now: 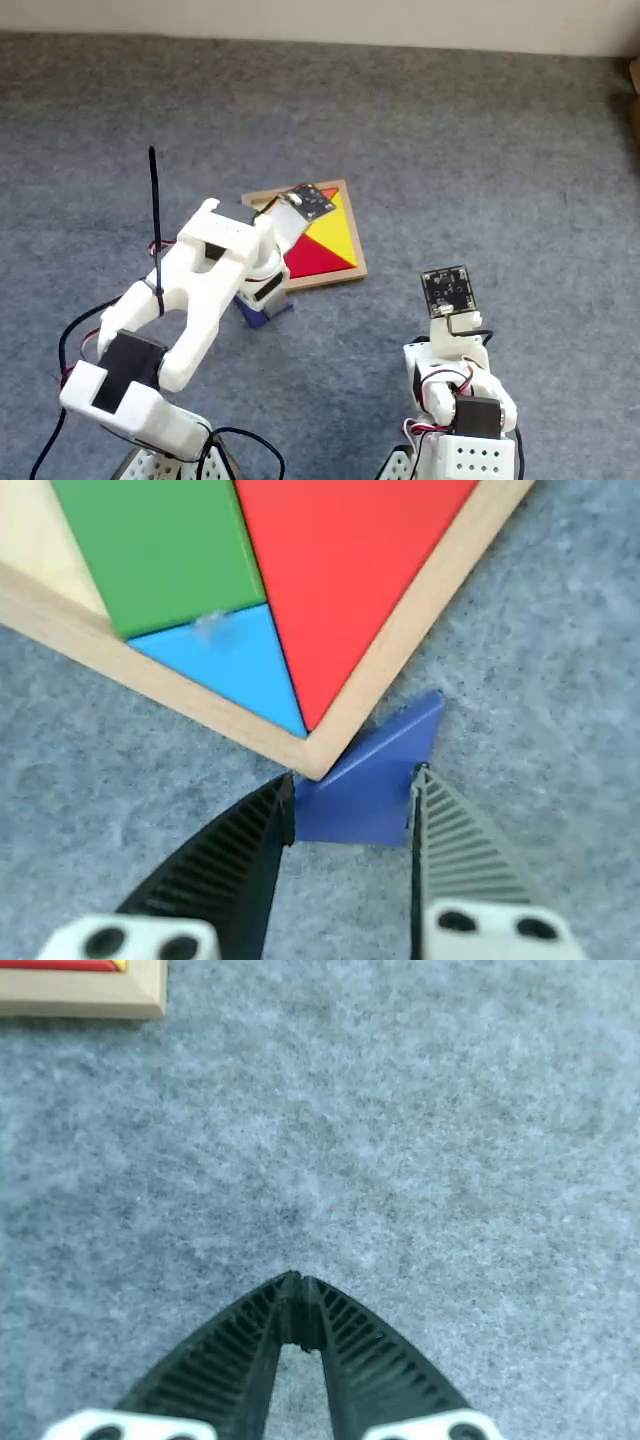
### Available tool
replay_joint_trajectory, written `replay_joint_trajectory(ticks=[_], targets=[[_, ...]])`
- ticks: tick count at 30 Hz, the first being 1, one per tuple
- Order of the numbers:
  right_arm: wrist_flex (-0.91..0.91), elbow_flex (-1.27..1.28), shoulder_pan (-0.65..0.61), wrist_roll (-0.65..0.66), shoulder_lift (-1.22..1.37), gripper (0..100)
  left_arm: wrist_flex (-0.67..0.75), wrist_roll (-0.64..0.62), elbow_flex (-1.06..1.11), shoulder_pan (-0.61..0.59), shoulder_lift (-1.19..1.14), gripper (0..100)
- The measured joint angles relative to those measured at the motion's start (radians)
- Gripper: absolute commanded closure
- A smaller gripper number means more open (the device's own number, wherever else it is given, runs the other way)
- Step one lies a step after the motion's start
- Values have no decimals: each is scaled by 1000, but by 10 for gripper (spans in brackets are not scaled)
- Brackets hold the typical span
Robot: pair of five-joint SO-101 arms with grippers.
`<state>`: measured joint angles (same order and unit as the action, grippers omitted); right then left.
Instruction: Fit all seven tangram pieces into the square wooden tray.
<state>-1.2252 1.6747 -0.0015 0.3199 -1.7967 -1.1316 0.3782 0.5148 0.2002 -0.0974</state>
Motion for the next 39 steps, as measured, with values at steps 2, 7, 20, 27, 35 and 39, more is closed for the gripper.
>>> replay_joint_trajectory(ticks=[2, 7, 20, 27, 35, 39], targets=[[0, 0, 0, 0, 0, 992, -17, 2, -26, -5, -26, 806], [0, 0, 0, 0, 0, 992, -71, 6, -86, -6, -80, 806], [0, 0, 0, 0, 0, 992, -150, 6, -66, 60, -121, 848], [0, 0, 0, 0, 0, 992, -164, 5, -54, 100, -121, 990], [0, 0, 0, 0, 0, 992, -278, 9, -57, 157, -46, 995], [0, 0, 0, 0, 0, 992, -339, 9, -109, 158, 89, 995]])
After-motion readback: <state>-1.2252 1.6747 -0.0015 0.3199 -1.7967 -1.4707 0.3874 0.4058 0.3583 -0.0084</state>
